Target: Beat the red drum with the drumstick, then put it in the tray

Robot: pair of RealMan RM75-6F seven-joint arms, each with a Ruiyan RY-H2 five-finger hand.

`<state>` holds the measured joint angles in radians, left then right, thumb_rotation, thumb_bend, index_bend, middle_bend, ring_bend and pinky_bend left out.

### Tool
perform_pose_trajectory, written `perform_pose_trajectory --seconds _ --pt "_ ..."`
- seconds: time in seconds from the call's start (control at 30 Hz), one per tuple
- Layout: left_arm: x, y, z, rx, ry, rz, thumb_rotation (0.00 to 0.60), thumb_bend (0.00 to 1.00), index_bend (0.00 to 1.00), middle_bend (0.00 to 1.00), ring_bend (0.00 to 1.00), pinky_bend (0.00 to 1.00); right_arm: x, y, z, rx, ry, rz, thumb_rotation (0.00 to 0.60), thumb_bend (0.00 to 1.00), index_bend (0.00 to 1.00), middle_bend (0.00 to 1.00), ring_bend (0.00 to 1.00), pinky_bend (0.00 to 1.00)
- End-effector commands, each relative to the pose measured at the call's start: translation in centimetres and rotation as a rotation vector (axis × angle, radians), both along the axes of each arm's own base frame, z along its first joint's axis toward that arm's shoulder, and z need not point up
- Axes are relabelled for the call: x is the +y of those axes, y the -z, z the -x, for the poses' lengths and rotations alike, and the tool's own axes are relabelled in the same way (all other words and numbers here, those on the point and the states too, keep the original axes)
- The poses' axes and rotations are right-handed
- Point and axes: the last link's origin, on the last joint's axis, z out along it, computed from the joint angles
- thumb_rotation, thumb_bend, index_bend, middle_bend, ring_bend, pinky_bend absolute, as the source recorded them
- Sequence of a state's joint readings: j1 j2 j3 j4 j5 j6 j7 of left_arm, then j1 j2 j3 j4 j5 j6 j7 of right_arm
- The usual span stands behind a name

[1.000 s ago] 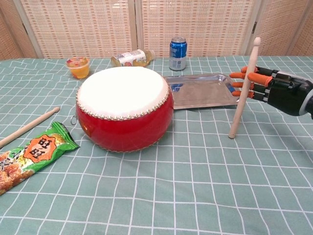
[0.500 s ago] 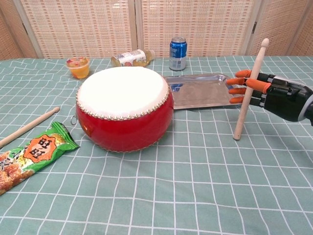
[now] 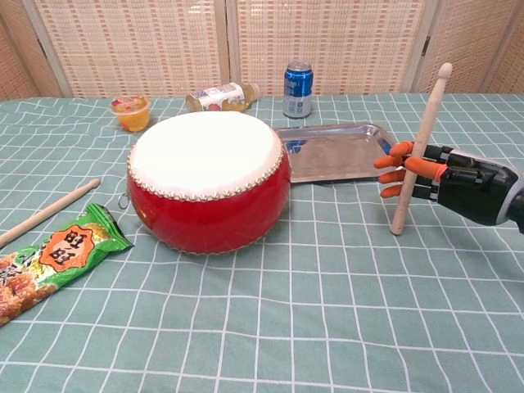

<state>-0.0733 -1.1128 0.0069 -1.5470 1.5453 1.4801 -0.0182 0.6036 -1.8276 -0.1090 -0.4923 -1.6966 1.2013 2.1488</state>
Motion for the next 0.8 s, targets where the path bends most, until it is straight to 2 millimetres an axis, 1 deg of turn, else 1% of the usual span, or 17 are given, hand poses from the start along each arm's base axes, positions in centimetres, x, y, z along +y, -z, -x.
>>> perform_pose_trajectory --seconds 0.03,0.13,0.23,0.3,0.4,0.57,0.7,0.8 --pt "0.0 0.0 0.1 -0.002 -0.002 0.002 0.6 0.25 0.01 0.0 0.0 0.01 -0.1 0.2 -0.1 0.008 -0.008 -0.008 0.6 0.45 0.48 0.37 0.37 0.37" --pt "0.0 0.1 0.1 -0.004 -0.004 0.004 0.6 0.26 0.01 0.0 0.0 0.01 0.0 0.5 -0.2 0.014 -0.01 -0.016 0.6 0.4 0.49 0.37 0.38 0.38" --pt "0.0 0.1 0.2 -0.006 -0.005 0.006 0.6 0.26 0.01 0.0 0.0 0.01 0.0 0.8 -0.2 0.026 -0.008 -0.011 0.6 0.3 0.52 0.41 0.42 0.41" --pt "0.0 0.1 0.3 -0.008 -0.007 0.007 0.6 0.26 0.01 0.0 0.0 0.01 -0.1 1.1 -0.3 0.029 -0.005 -0.012 0.6 0.21 0.54 0.45 0.46 0.44" --pt "0.0 0.2 0.4 -0.012 -0.009 0.009 0.6 0.26 0.01 0.0 0.0 0.01 -0.1 1.5 -0.7 0.035 -0.008 -0.018 0.6 0.12 0.56 0.51 0.52 0.47" --pt "-0.1 0.1 0.5 -0.014 -0.014 0.011 0.6 0.26 0.01 0.0 0.0 0.01 -0.1 2.2 -1.1 0.036 -0.003 -0.017 0.6 0.05 0.62 0.59 0.61 0.53" --pt "-0.1 0.1 0.6 -0.015 -0.015 0.011 0.6 0.26 0.01 0.0 0.0 0.01 -0.1 2.7 -1.2 0.044 0.006 -0.012 0.6 0.05 0.69 0.67 0.68 0.59" --pt "-0.1 0.1 0.7 -0.017 -0.016 0.009 0.6 0.26 0.01 0.0 0.0 0.01 -0.1 3.0 -1.3 0.051 0.015 -0.006 0.6 0.05 0.79 0.73 0.76 0.65"
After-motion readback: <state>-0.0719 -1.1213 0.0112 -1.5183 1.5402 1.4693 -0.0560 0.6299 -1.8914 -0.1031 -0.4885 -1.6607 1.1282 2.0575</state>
